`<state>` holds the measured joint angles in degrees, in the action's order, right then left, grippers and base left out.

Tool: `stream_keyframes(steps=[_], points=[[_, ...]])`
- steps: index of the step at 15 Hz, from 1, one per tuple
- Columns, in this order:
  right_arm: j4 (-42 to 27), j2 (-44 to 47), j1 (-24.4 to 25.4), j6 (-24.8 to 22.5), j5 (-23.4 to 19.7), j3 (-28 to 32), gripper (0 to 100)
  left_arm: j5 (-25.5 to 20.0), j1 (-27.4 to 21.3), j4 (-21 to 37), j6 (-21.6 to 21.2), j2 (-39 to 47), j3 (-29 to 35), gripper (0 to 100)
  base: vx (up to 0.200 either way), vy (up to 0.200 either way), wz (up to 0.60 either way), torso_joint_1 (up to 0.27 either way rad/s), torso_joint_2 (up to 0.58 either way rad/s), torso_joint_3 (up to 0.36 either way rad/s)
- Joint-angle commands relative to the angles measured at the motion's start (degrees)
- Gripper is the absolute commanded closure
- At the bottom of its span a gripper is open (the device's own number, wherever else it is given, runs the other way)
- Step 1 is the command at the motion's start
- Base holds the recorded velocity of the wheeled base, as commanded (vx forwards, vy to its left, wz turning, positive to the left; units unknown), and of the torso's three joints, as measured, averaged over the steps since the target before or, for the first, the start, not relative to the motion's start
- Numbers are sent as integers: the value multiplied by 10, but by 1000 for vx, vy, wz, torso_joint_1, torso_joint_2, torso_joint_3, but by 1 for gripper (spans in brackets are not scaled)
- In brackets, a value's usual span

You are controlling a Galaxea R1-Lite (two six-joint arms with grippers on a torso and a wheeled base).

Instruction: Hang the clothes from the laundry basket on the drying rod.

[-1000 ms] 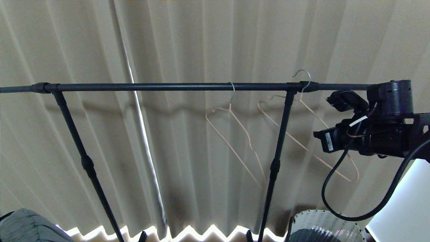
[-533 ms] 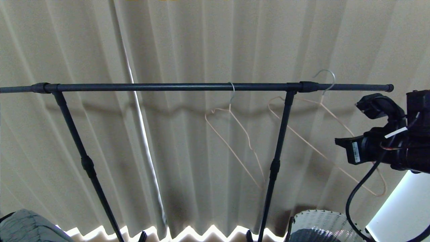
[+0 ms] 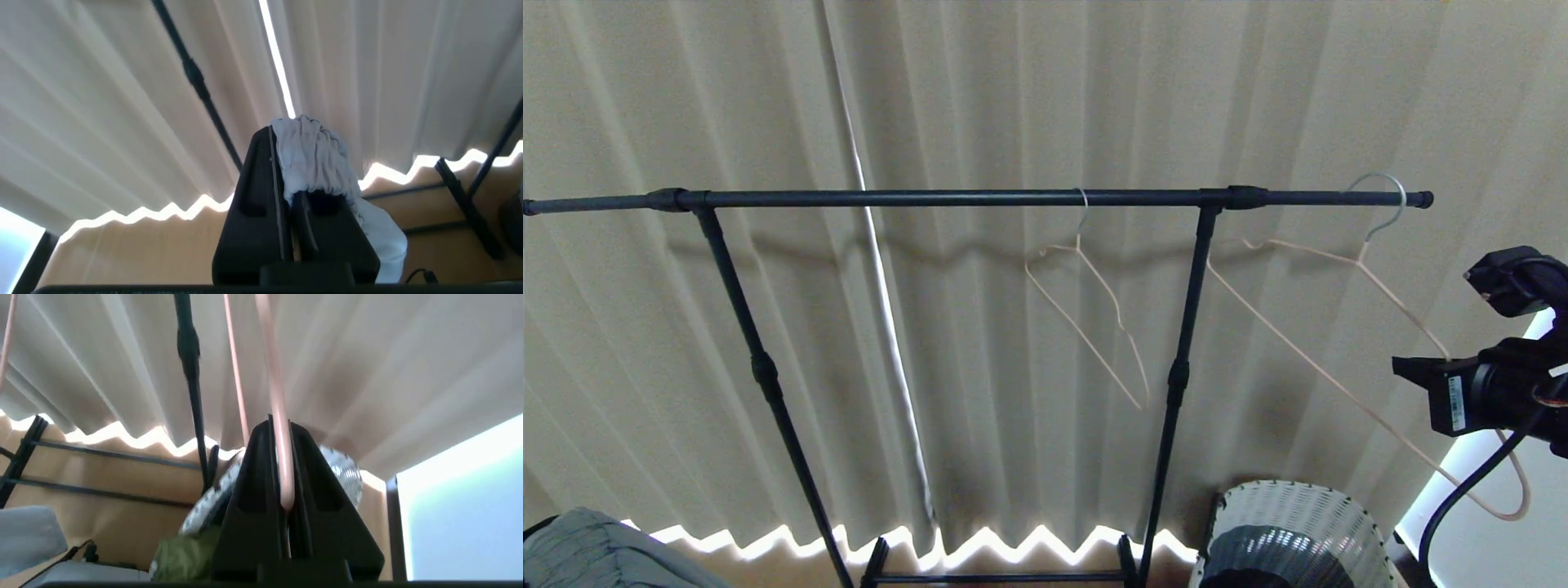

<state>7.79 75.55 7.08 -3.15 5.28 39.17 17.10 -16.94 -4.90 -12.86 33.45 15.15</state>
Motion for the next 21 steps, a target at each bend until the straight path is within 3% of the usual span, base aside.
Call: stream_keyframes(steps=[1,6,13,21], points=[[0,-15,-1,0,0,-15,100,0,0,0,-1,0,0,100,-200,0,0,7,2,2],[20,-25,-1,0,-2,-54,100,0,-2,-2,-1,0,-7,100,-200,0,0,0,4,3],[60,-31,0,0,-3,-80,100,0,-13,-2,-1,0,-5,100,0,0,0,0,0,0],[61,-58,29,12,-7,-77,100,0,-12,-1,-1,0,-1,100,0,200,0,7,2,5]])
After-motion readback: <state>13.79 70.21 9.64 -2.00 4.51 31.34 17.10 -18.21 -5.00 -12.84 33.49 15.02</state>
